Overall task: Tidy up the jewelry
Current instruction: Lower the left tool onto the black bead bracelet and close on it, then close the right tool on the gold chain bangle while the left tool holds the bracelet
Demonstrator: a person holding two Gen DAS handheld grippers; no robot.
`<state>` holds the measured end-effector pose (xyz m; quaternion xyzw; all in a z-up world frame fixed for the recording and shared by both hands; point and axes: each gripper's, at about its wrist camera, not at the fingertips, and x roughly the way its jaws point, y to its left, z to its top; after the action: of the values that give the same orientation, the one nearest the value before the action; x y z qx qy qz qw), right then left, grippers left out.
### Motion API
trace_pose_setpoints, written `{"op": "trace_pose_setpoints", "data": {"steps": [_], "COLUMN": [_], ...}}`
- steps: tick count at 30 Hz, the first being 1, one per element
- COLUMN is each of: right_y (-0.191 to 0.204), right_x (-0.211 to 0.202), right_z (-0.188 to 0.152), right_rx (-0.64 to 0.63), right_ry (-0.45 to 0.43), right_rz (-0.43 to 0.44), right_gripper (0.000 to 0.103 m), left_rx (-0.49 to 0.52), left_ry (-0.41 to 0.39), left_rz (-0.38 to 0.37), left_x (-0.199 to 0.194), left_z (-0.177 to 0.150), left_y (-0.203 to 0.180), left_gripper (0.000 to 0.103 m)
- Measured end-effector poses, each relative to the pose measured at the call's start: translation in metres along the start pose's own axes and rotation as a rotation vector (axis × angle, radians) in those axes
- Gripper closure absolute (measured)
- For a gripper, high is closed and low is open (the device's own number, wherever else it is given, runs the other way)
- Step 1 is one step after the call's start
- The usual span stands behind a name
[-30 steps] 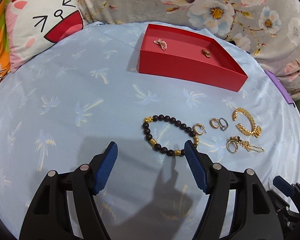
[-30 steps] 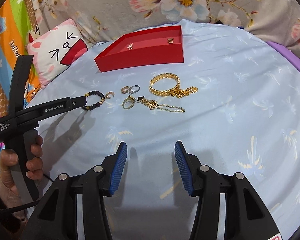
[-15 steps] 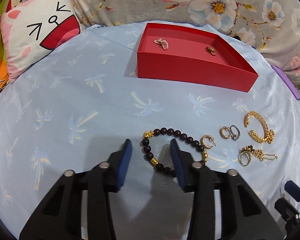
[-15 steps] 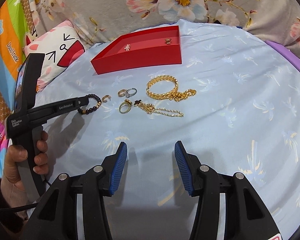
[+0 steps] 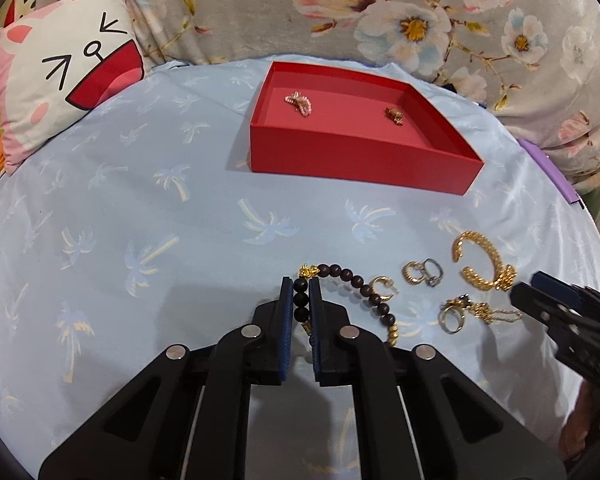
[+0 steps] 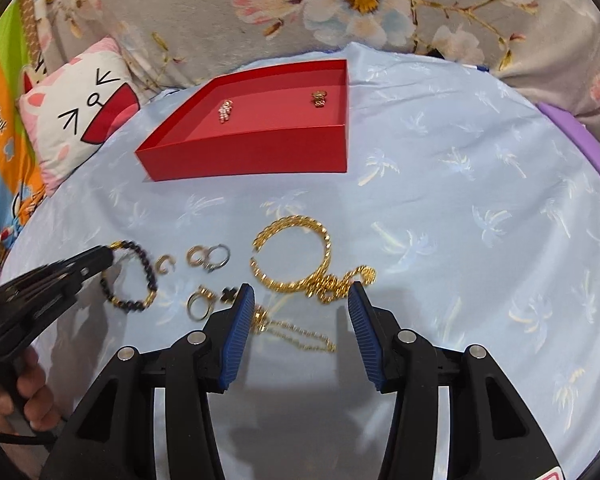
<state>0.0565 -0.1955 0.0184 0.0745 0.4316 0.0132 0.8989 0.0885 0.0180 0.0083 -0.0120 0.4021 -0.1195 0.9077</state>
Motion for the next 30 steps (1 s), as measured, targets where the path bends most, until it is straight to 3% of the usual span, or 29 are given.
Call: {"op": "trace_pose_setpoints", "data": {"steps": [5,9,14,24,30], "right_y": [-0.006,0.000,0.013,0.012,0.016], "right_x": [0.016,0.020,0.022,0.035,0.041], "right_z": [0.019,0.024,0.016,0.013,0.013], "right_rx": [0.006,-0.011,-0.064,-0.085,-0.113], "right_ry": [0.007,0.004,-0.007,0.025,0.026], "right_rz": [-0.033,-0.001,-0.019,0.010,-0.004], "right_gripper": [0.069,0.071,0.054,0.046,0.046], "left_rx": [0.000,-0.003,-0.009,-0.011,-0.015], "left_ry": [-0.015,-0.017,-0.018,-0.015,-0.001], "left_rz": [-0.021,-0.031,-0.039,-0.049,-0.057], "left_x": [-0.007,-0.009,-0.009,-0.010,-0.006], "left_z": [0.005,0.006,0.007,0.006,0.004], "left_y": [-0.003,-0.003,-0.001,-0.002,-0.003], "left_gripper": [0.096,0.096,0.096,0.096,0.096]}}
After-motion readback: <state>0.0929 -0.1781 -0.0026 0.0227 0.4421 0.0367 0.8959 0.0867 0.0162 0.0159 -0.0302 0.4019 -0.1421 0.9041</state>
